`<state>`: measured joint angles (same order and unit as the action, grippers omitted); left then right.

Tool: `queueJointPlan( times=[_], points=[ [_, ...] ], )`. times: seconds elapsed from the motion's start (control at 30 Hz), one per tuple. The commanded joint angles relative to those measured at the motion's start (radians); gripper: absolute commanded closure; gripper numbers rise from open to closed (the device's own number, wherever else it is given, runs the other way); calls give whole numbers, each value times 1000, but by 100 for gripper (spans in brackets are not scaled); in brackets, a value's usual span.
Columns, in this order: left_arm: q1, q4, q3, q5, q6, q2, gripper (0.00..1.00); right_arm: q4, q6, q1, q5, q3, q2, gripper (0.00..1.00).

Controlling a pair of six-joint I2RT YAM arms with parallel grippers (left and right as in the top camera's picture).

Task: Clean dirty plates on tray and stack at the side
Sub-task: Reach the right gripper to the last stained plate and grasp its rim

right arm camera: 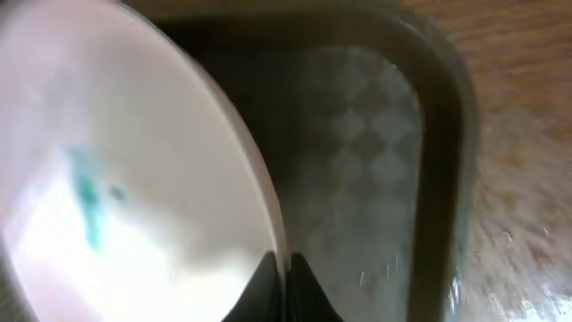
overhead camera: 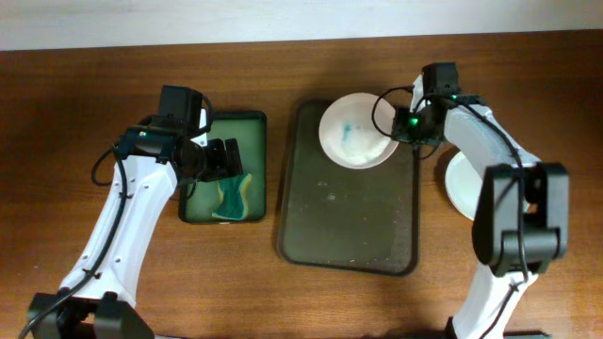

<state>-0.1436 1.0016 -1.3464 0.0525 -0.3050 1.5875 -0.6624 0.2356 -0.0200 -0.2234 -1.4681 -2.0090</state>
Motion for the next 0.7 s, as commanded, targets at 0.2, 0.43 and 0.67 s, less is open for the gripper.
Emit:
queueJointPlan(
  times=[0.2, 0.43, 0.67],
  points=[
    [1, -2, -14, 1, 19, -5, 1, -439, 101, -118, 25, 135, 303, 96],
    [1, -2, -14, 3, 19, -5, 1, -102, 330, -201, 55, 406, 305, 86],
    [0, 2, 24, 31, 19, 6, 1, -305, 56, -201, 127, 222, 483, 59]
  ],
)
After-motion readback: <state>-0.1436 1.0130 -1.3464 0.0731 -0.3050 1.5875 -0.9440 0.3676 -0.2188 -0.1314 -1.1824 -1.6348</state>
